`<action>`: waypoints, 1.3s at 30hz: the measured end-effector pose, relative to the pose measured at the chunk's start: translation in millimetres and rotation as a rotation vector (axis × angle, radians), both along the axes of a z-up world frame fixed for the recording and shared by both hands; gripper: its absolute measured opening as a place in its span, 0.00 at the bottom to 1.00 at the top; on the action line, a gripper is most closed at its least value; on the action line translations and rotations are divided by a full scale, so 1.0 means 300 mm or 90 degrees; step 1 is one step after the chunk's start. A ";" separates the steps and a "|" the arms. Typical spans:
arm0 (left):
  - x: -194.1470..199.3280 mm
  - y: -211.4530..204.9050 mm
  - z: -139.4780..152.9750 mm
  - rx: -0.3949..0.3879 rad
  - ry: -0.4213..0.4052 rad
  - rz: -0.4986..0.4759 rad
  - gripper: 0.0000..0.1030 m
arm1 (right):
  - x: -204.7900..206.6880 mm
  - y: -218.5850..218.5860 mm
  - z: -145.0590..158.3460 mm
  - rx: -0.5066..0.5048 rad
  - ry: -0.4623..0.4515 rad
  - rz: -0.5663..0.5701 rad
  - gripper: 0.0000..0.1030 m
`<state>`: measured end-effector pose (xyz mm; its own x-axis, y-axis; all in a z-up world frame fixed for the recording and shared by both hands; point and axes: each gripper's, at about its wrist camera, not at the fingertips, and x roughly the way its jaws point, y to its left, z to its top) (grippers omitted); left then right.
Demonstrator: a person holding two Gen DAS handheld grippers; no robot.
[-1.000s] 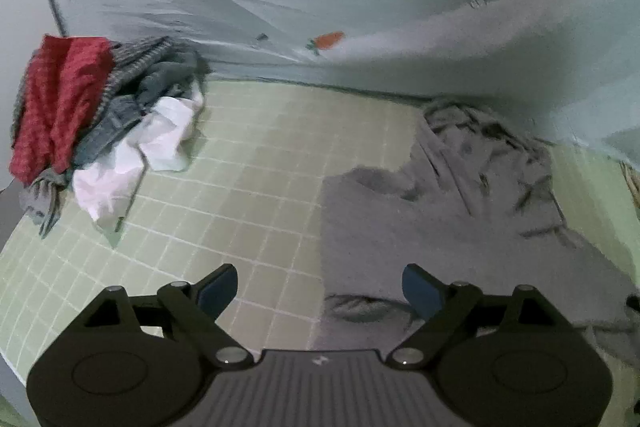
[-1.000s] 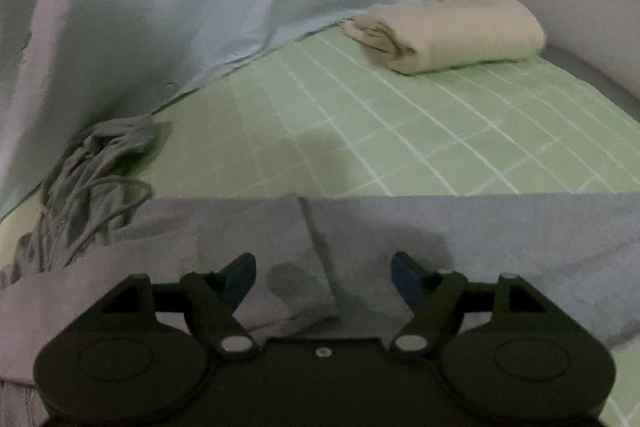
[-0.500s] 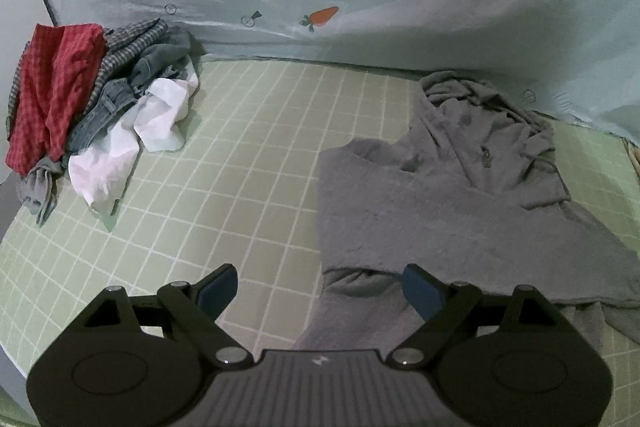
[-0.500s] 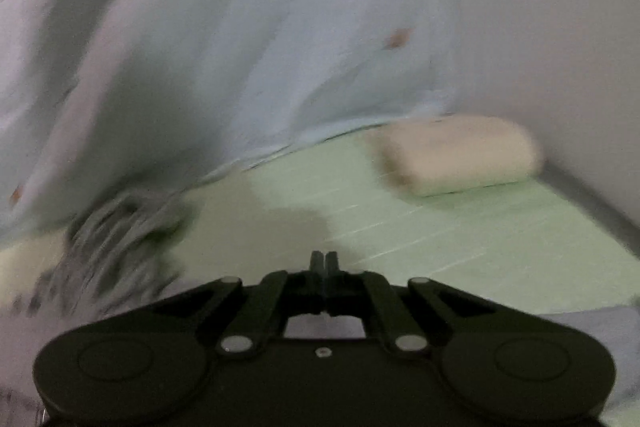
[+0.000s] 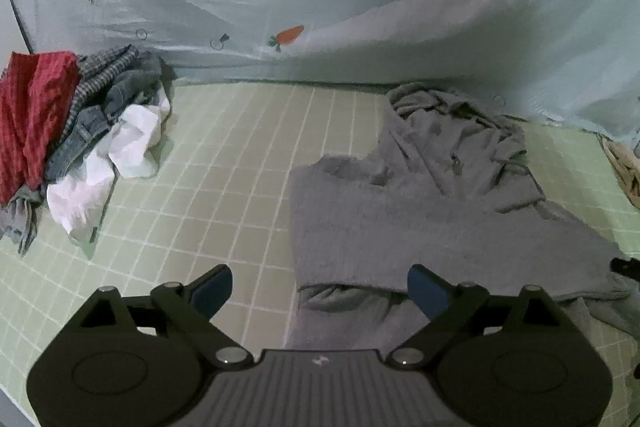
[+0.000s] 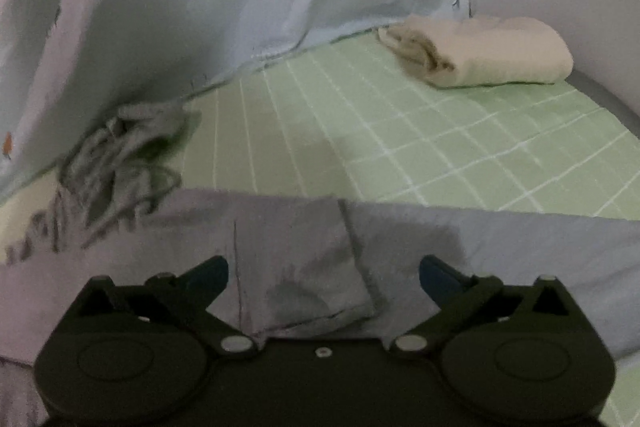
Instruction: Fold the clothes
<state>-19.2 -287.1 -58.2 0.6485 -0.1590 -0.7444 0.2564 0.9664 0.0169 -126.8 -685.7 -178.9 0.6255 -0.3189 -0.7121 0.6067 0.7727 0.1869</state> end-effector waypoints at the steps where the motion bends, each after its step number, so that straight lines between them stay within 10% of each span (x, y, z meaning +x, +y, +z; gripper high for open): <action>1: -0.002 -0.001 0.001 0.001 -0.001 0.000 0.92 | 0.012 0.000 -0.010 0.004 0.007 0.006 0.99; 6: -0.006 -0.006 0.003 0.006 -0.002 0.004 0.92 | 0.035 0.030 -0.004 -0.048 0.050 0.044 0.41; 8: -0.007 -0.009 0.002 0.006 -0.002 0.004 0.92 | 0.042 0.030 0.013 -0.078 0.058 0.065 0.04; 24: -0.004 -0.029 -0.010 0.013 0.009 -0.005 0.92 | -0.137 -0.166 0.228 -0.126 -0.060 -0.096 0.00; 30: -0.002 -0.040 -0.016 0.015 0.013 -0.017 0.92 | -0.063 -0.101 0.104 -0.033 -0.030 -0.003 0.44; 39: 0.008 -0.017 -0.015 0.020 0.016 0.003 0.92 | 0.019 -0.005 -0.008 -0.022 0.014 0.063 0.46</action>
<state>-16.6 -292.3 -62.8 0.6306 -0.1328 -0.7647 0.2528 0.9667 0.0406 -121.2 -687.2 -181.4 0.6395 -0.2804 -0.7158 0.5302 0.8351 0.1466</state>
